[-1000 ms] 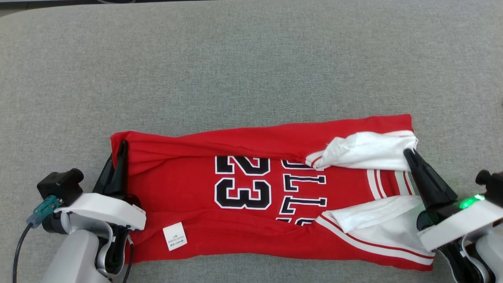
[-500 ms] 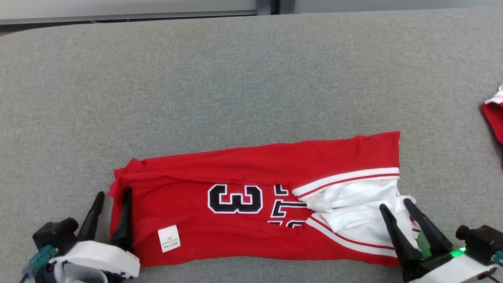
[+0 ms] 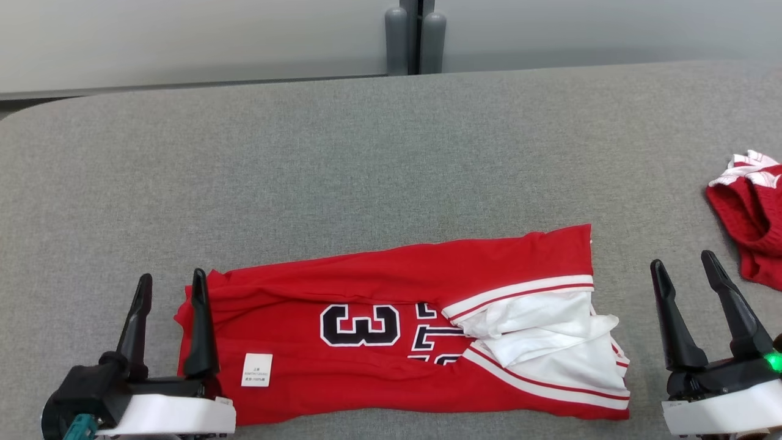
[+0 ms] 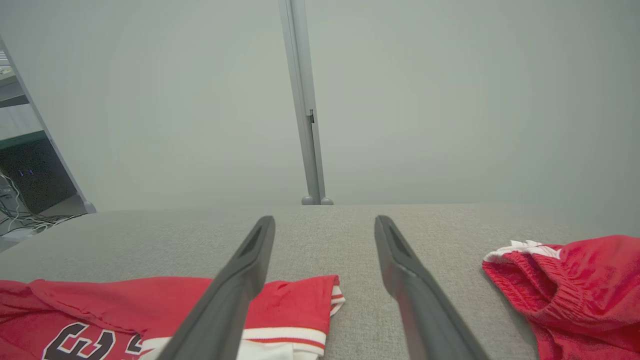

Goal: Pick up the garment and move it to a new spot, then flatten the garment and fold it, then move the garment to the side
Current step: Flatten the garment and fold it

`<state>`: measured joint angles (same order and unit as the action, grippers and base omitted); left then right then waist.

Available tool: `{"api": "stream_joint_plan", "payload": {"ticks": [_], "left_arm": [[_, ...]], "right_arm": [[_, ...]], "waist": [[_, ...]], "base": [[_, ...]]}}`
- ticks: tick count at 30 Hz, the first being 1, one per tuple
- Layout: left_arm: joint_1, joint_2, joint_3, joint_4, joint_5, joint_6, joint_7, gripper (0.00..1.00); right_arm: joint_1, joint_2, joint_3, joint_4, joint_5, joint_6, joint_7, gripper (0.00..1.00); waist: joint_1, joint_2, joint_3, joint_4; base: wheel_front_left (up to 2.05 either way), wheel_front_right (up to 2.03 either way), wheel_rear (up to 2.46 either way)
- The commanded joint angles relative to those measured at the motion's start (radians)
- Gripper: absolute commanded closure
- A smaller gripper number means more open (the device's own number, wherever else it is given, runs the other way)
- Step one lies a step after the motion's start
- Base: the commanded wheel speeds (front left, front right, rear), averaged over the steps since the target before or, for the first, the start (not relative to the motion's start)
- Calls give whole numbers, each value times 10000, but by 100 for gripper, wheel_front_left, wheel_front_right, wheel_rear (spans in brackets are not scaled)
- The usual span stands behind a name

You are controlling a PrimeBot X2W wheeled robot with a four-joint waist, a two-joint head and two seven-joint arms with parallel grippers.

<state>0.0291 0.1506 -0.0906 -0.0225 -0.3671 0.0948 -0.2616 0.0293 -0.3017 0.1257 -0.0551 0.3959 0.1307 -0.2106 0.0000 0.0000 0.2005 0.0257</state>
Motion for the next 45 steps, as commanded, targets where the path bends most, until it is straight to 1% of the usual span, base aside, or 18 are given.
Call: {"api": "stream_joint_plan", "payload": {"ticks": [1,6,19,24,28,31,37,42,43,44,45], "left_arm": [[259,66,-94,-147,269,130,-37,0],[747,139,-278,-68,484,254,89,0],[890,267,-370,26,580,397,187,0],[585,267,-476,13,649,410,217,0],[155,180,-637,-1,719,371,192,0],[-238,54,-772,93,750,323,154,0],[-962,-261,-1056,416,765,116,42,0],[-1203,-398,-1062,718,770,24,-23,0],[-1268,-446,-1015,769,762,19,-31,0],[-1282,-466,-989,783,767,8,-36,0],[-1271,-492,-966,796,772,17,-36,0]], "right_arm": [[265,157,-212,-127,-178,-1,187,0],[729,409,-361,-123,-328,-1,426,0],[1000,571,-492,-285,-477,-1,564,0],[950,632,-676,-348,-548,-1,635,0],[741,700,-857,-202,-732,-1,816,0],[569,772,-678,271,-653,-1,819,0],[97,1029,-349,2253,-373,-2,958,0],[-270,1301,-260,3473,-151,-2,1572,0],[-361,1378,-164,3745,-76,-2,2032,7],[-367,1405,-94,3846,-85,-1,2318,51],[-336,1462,-26,3889,-51,1,2618,73]], "waist": [[0,0,-404,-119],[0,0,-790,-215],[0,0,-889,-196],[0,0,-705,-62],[0,0,-267,204],[0,0,111,522],[0,0,740,1280],[0,0,1024,1467],[0,0,1045,1501],[0,0,1050,1511],[0,0,1042,1518]], "base": [[0,0,0],[0,0,0],[0,0,0],[0,0,0],[0,0,0],[0,0,0],[0,0,0],[0,0,0],[0,0,0],[0,0,0],[0,0,0]]}}
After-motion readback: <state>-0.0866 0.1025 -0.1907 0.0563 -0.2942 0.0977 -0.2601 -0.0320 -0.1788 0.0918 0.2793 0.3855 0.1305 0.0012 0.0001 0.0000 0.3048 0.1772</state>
